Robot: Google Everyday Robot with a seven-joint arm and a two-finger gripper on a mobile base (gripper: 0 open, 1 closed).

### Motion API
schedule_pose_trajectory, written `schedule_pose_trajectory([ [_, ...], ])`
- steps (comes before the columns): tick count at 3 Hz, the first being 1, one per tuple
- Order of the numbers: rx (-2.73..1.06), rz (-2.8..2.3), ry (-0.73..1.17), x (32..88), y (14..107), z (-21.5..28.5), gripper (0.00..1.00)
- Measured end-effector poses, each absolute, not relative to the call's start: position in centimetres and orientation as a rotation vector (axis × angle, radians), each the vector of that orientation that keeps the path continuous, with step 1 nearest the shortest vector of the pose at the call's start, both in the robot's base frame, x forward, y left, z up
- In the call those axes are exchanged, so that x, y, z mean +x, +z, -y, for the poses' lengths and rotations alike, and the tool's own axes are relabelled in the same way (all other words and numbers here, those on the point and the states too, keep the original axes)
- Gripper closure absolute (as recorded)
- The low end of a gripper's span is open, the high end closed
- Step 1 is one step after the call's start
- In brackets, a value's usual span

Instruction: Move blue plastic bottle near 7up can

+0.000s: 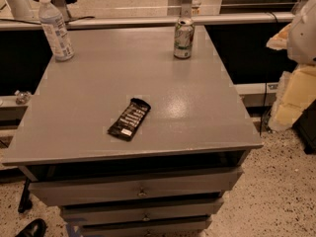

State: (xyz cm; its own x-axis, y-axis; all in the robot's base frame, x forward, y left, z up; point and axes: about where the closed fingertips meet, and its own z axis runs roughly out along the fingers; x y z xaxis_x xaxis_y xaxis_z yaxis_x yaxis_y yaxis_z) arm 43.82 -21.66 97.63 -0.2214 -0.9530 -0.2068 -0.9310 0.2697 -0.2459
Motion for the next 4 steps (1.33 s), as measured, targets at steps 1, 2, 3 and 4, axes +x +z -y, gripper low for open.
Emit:
schedule_pose_trajectory([
  [1, -1.724, -2.232, -0.099, 43.8, 97.6, 21.7, 0.0],
  [2, -1.717, -2.216, -0.086, 43.9, 97.7, 21.5, 0.0],
  [3, -1.664, -2.176, 0.029, 44.4, 96.3, 19.3, 0.0],
  [4, -1.558, -2.073, 0.245, 46.0, 94.0, 13.7, 0.0],
])
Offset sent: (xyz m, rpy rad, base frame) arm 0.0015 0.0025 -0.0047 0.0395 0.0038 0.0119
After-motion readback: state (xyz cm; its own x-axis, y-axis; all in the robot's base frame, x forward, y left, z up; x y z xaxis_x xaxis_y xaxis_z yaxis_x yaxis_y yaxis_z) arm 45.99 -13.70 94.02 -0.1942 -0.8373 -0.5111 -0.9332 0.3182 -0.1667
